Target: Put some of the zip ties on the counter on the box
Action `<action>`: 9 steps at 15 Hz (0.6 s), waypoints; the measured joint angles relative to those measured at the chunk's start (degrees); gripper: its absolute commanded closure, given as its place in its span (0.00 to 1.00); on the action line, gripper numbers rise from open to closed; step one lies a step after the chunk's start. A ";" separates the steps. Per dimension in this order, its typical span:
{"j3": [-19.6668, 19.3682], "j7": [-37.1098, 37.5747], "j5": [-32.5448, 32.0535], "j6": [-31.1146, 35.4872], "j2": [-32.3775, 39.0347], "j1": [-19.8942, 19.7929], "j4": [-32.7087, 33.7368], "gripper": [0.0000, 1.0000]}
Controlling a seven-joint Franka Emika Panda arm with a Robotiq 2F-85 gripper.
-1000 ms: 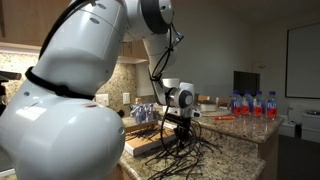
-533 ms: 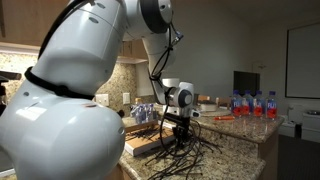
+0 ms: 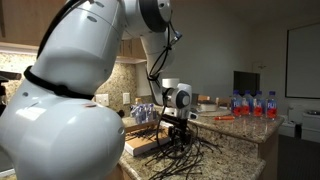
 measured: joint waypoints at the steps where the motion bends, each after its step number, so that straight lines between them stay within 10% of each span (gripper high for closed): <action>1: 0.18 0.00 0.00 0.00 0.00 0.00 -0.25 0.00; 3: 0.36 0.00 0.00 0.00 0.00 0.04 -0.57 0.25; 9: -0.14 0.00 -0.22 -0.07 -0.02 0.05 -0.58 0.62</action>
